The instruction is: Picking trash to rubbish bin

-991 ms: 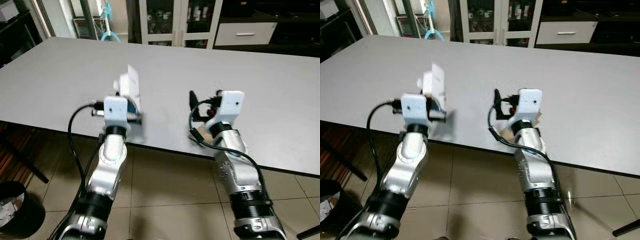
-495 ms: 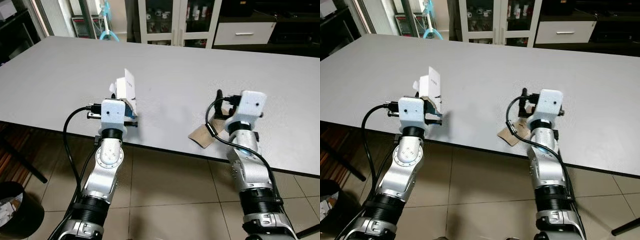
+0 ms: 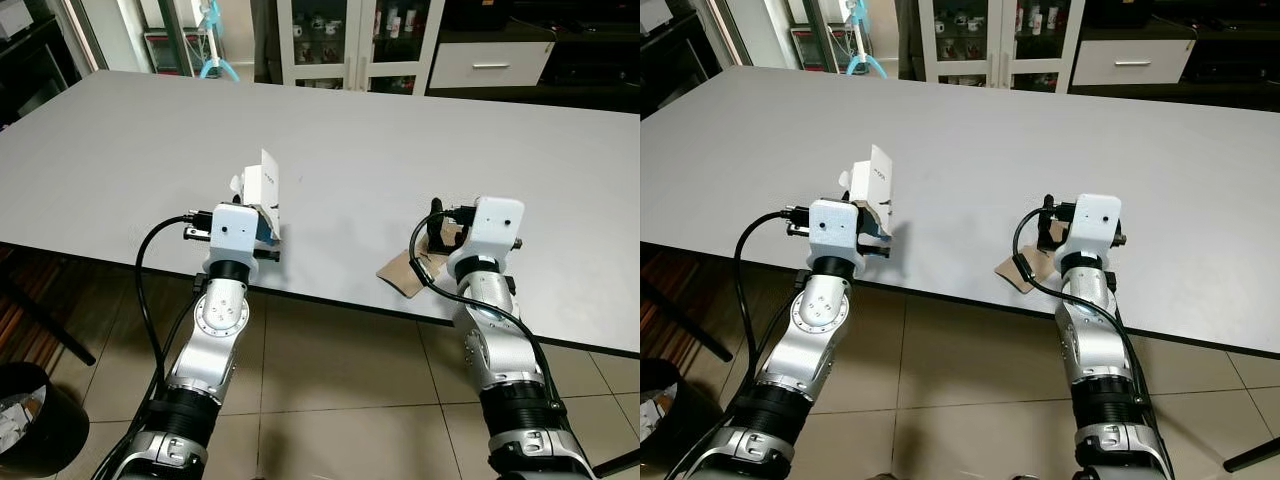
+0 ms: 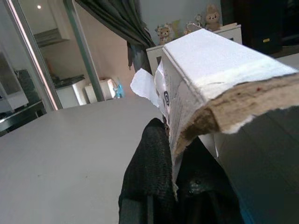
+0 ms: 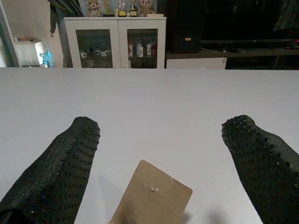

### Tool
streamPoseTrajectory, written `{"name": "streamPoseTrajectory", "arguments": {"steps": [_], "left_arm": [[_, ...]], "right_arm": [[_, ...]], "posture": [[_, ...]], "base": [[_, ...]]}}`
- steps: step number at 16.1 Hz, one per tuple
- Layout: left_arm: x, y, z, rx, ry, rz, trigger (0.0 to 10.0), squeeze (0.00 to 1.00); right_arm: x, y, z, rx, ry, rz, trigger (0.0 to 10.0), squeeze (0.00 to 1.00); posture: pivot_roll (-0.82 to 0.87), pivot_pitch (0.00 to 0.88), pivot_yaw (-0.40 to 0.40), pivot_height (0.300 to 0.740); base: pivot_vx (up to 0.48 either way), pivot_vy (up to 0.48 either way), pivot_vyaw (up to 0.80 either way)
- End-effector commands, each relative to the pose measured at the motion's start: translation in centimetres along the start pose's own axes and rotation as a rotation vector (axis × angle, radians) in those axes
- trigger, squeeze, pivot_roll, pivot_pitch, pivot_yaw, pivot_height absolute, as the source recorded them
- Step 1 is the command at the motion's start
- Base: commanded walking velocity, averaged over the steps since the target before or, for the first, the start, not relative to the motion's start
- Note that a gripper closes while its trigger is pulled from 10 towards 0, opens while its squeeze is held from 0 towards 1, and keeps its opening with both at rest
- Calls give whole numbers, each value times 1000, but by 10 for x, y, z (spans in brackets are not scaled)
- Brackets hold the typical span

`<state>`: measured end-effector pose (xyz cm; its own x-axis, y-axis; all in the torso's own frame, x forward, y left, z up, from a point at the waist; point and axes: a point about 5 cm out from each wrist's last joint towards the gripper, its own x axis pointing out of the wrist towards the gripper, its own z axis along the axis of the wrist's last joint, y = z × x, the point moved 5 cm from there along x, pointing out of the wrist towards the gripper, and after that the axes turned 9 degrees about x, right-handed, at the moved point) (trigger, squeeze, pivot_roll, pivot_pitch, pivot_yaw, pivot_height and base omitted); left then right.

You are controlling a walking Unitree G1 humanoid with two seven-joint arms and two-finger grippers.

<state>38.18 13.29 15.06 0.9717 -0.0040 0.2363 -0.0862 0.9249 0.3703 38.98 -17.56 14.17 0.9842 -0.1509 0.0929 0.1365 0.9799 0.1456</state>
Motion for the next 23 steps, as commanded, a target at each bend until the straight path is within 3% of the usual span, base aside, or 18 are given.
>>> {"name": "streamPoseTrajectory", "arguments": {"steps": [1,5,23], "left_arm": [[2,1,-2,12,2,-11,10000,0],[5,3,-3,13,2,-7,10000,0],[4,0,0,18,-18,-11,10000,0]], "right_arm": [[0,-3,2,-9,-12,-6,10000,0],[3,-2,5,-11,-21,3,10000,0],[0,9,-2,-19,-2,54,10000,0]], "posture": [[-64,33,46,740],[-61,29,42,740],[-68,12,46,740]], "base": [[0,0,0],[0,0,0],[0,0,800]]}}
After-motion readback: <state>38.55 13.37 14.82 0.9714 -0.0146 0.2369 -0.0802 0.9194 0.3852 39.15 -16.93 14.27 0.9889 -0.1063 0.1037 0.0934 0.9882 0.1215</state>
